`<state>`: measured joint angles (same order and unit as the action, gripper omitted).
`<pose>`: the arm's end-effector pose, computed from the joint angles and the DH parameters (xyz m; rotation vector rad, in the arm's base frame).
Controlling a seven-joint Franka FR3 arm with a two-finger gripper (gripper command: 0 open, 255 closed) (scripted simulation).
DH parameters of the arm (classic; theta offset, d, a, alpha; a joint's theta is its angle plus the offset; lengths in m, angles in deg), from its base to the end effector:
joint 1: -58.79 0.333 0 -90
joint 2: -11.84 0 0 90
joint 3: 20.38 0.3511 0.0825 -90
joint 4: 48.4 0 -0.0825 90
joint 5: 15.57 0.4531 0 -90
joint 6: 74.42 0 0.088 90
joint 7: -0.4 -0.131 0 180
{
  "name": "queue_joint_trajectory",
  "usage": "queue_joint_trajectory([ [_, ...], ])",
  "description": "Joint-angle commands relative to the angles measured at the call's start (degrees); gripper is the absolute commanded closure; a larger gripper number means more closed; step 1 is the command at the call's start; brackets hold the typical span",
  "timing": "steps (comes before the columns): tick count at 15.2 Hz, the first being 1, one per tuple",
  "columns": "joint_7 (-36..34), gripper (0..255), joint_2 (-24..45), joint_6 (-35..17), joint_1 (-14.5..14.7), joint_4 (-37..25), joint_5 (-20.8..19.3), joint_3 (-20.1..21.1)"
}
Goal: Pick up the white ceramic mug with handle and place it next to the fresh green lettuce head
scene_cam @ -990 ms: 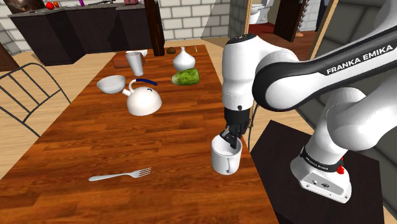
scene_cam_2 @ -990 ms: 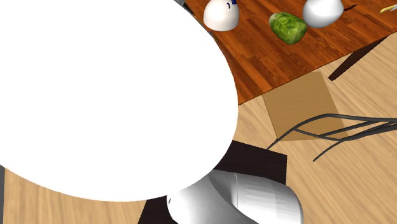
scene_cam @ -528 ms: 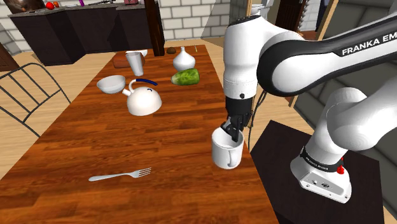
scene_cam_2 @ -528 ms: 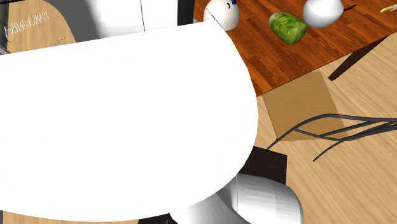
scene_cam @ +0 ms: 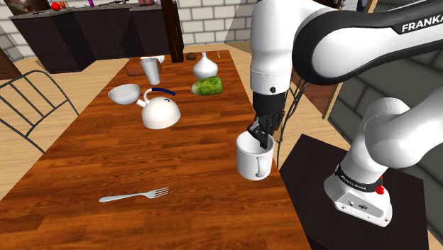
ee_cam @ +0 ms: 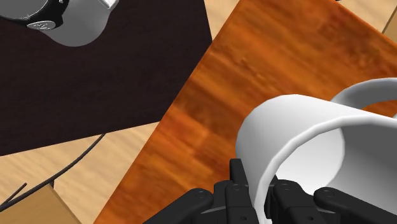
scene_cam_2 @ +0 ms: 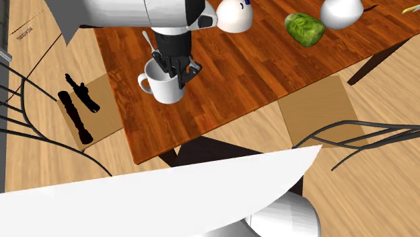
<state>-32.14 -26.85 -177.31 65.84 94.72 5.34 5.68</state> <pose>0.3160 0.2549 0.4626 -3.0925 0.2869 0.1433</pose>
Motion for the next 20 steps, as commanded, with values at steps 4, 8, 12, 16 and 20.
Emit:
queue_joint_trajectory([
  [4, -0.48, 255, -0.26, 3.89, -0.27, -3.65, -0.82, -0.94],
  [8, -0.82, 255, -0.29, 6.89, -0.48, -6.61, -1.43, -1.66],
  [12, 0.78, 255, 2.87, 6.83, -2.14, -9.35, -3.27, -2.82],
  [16, 3.74, 255, 9.51, 5.11, -5.07, -13.62, -6.43, -4.44],
  [20, 6.11, 255, 16.54, 3.96, -7.62, -18.94, -9.46, -5.79],
])
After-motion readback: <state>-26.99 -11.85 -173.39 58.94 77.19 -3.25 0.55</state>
